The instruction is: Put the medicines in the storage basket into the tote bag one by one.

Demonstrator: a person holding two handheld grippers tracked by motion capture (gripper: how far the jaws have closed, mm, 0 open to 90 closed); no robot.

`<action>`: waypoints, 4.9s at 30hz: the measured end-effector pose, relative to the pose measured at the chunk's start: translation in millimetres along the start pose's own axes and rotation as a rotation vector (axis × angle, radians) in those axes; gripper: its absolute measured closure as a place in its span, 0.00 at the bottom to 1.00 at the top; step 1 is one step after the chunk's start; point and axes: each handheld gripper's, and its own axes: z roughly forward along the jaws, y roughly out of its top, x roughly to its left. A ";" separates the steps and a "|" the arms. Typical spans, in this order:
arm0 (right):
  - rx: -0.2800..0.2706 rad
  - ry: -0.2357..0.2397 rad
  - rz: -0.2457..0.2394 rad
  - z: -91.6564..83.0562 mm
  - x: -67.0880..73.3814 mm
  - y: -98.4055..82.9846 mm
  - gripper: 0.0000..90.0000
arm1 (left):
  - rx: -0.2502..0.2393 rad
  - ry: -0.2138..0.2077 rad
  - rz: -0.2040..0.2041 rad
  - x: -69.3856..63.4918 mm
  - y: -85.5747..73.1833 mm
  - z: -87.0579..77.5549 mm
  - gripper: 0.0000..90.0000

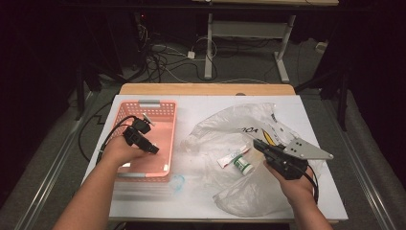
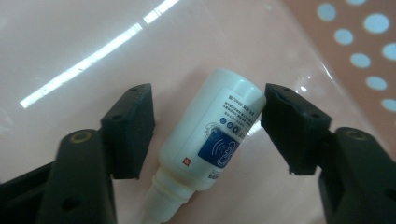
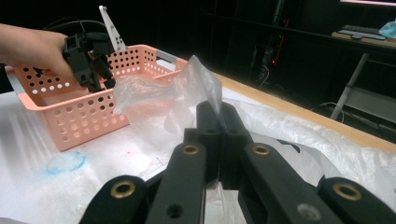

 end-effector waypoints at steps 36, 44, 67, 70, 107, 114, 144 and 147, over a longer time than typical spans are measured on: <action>-0.008 0.003 -0.002 -0.2 0.5 0.7 1.00 | -0.063 0.076 -0.003 -12.8 -8.9 -13.9 0.65; -0.012 0.005 -0.006 -0.7 1.5 2.4 1.00 | -0.141 0.076 -0.018 -25.9 -20.7 -34.4 0.65; -0.005 0.008 -0.012 0.8 5.0 2.8 1.00 | -0.419 0.061 -0.083 -64.2 -73.9 -44.0 0.65; -0.004 0.009 -0.012 1.4 5.0 2.3 1.00 | -0.437 0.069 -0.077 -70.4 -78.9 -41.5 0.65; -0.018 0.002 -0.015 -1.4 4.7 4.8 1.00 | -0.695 -0.020 -0.021 -101.7 -82.4 -58.1 0.65; -0.021 0.004 -0.012 -1.5 4.3 4.9 1.00 | -0.709 -0.039 0.030 -121.0 -75.4 -60.6 0.65; -0.029 0.006 -0.013 -2.8 4.6 5.7 1.00 | -0.629 -0.111 0.196 -193.4 -8.1 -12.1 0.64; -0.029 0.008 -0.018 -2.2 5.2 5.8 1.00 | -0.618 -0.106 0.206 -196.5 1.5 -4.2 0.64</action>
